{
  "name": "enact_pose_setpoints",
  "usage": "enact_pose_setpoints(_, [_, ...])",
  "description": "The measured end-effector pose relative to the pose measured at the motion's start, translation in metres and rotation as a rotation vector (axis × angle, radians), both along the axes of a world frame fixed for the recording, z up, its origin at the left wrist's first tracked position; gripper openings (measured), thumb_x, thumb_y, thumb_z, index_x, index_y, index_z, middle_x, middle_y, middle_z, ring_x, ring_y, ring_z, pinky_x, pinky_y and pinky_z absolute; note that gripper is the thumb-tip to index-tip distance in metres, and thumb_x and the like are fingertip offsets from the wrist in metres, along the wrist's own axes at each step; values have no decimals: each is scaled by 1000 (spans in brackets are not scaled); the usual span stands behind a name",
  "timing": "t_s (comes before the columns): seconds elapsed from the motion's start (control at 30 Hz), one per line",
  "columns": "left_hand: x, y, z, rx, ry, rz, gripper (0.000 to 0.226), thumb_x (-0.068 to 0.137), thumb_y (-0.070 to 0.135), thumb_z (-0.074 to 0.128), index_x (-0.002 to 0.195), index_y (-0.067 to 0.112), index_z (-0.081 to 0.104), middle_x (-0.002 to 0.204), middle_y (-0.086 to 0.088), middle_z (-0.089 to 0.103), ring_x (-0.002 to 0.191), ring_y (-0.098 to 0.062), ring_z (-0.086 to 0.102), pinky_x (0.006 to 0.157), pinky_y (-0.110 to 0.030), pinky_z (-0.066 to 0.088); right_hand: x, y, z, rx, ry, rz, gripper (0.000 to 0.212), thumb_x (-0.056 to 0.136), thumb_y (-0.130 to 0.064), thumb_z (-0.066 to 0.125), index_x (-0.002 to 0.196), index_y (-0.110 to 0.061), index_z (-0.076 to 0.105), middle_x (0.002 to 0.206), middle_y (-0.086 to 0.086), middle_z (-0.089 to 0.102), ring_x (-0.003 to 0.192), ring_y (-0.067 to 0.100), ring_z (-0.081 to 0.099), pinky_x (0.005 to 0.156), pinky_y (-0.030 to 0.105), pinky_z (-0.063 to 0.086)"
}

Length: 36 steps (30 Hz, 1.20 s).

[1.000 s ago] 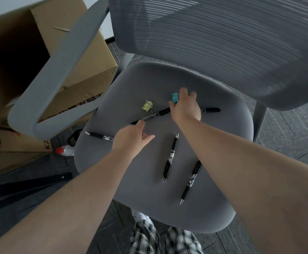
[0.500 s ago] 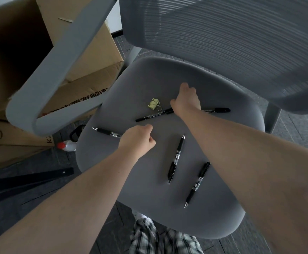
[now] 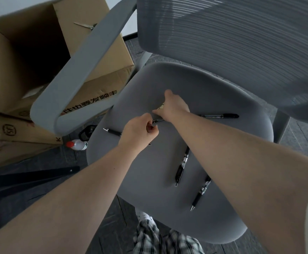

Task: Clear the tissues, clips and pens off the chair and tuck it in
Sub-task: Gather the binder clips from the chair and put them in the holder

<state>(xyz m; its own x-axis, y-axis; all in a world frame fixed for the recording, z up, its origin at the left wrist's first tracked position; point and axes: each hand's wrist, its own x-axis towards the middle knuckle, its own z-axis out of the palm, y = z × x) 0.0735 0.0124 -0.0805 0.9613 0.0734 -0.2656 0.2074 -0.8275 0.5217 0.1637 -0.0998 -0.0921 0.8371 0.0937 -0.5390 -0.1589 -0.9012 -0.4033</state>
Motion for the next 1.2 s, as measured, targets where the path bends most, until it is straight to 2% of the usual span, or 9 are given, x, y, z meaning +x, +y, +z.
enact_pose_setpoints(0.2, [-6,10,-2,-56,-6,83,17,83,19,60,83,2,55,80,-17,64,79,-34,58,70,-39,46,-8,4,-6,3,-25,51,38,89,-23,60,119,-8,44,117,16,53,100,34,57,68,34,39])
enact_pose_setpoints(0.37, [-9,16,11,-63,20,102,16,84,17,60,85,2,56,83,-17,63,80,-32,57,68,-37,44,-13,-1,11,19,-94,84,33,89,-20,58,117,-7,46,117,17,48,89,31,50,68,33,37])
enact_pose_setpoints(0.57, [-10,27,56,-27,65,64,13,85,19,59,84,8,53,73,-5,57,72,-25,56,61,-33,42,-20,-8,57,33,-155,135,35,89,-22,59,119,-7,47,118,16,47,99,35,54,76,37,45])
enact_pose_setpoints(0.63, [-13,31,79,-21,55,61,12,85,18,59,84,7,53,69,-3,54,69,-23,54,61,-34,44,-22,-8,79,29,-163,165,33,88,-22,59,117,-8,48,115,15,47,96,35,54,75,38,48])
enact_pose_setpoints(0.73, [-24,38,114,15,-7,77,14,85,17,60,80,8,51,66,-2,51,68,-22,50,54,-28,37,-29,-6,114,24,-160,239,31,87,-22,58,114,-9,48,112,13,48,93,32,54,68,36,45])
enact_pose_setpoints(0.9, [-61,48,172,33,-89,149,13,83,14,62,79,3,56,72,-8,55,68,-20,49,55,-18,33,-54,4,168,39,-170,387,33,88,-20,58,117,-8,49,113,12,49,94,29,51,67,32,38])
enact_pose_setpoints(1.03, [-108,58,210,52,-69,222,16,86,17,60,87,2,55,76,-12,59,56,-17,48,53,-26,41,-84,24,205,58,-170,506,29,89,-19,59,114,-8,50,112,12,50,91,28,53,70,36,47])
enact_pose_setpoints(1.1, [-135,67,222,67,-60,261,17,87,20,59,89,4,55,77,-10,61,63,-22,56,60,-31,46,-102,36,221,72,-176,551,26,88,-20,60,109,-8,50,109,13,53,93,30,56,72,38,49])
enact_pose_setpoints(1.2, [-181,85,236,108,-75,326,19,87,23,60,87,5,54,70,-4,56,65,-22,52,56,-27,38,-134,60,242,74,-195,654,28,88,-22,62,108,-7,49,109,15,54,92,30,55,71,36,47])
